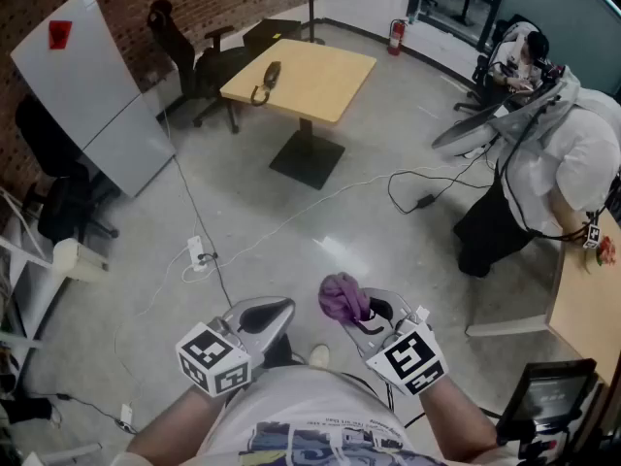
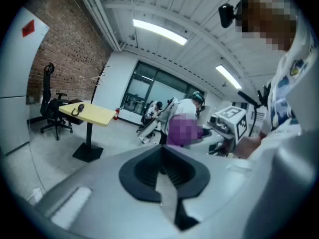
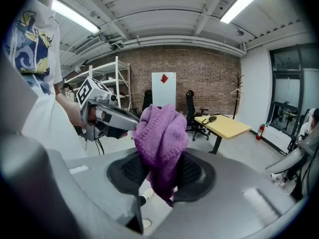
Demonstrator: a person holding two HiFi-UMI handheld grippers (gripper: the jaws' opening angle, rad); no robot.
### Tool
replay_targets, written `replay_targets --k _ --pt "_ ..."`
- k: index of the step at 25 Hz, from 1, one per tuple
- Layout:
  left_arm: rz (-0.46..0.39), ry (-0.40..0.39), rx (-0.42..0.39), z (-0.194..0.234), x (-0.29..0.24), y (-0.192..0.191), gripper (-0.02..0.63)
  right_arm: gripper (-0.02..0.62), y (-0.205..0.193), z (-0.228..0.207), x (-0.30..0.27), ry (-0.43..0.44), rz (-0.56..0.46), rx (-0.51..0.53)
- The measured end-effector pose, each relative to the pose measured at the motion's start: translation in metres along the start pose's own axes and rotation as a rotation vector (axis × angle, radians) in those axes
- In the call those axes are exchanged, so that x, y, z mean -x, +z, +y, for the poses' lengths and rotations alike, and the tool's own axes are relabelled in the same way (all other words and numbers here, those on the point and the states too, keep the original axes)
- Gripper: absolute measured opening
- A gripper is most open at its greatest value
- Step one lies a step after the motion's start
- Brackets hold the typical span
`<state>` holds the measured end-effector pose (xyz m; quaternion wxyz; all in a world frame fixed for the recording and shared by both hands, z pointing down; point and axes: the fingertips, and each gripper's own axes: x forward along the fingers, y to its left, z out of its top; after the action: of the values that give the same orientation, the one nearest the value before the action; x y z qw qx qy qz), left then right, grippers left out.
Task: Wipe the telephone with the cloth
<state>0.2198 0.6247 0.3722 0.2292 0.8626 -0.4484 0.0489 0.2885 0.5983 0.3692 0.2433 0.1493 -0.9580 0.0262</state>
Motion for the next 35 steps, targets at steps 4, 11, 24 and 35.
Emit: replay_targets --k 4,11,24,35 --pt "-0.012 0.032 0.02 0.015 0.003 0.001 0.005 0.121 -0.002 0.0 -0.005 0.013 0.006 0.002" --pt "-0.015 0.085 0.029 0.034 0.009 0.006 0.005 0.121 -0.004 -0.006 -0.016 0.044 0.018 -0.011" --pt "-0.002 0.088 0.082 0.117 -0.014 0.026 0.005 0.123 0.016 -0.046 -0.082 0.072 0.066 -0.055" --pt "-0.015 0.017 0.055 0.249 -0.02 0.087 0.005 0.123 0.094 -0.106 -0.208 0.041 0.097 -0.033"
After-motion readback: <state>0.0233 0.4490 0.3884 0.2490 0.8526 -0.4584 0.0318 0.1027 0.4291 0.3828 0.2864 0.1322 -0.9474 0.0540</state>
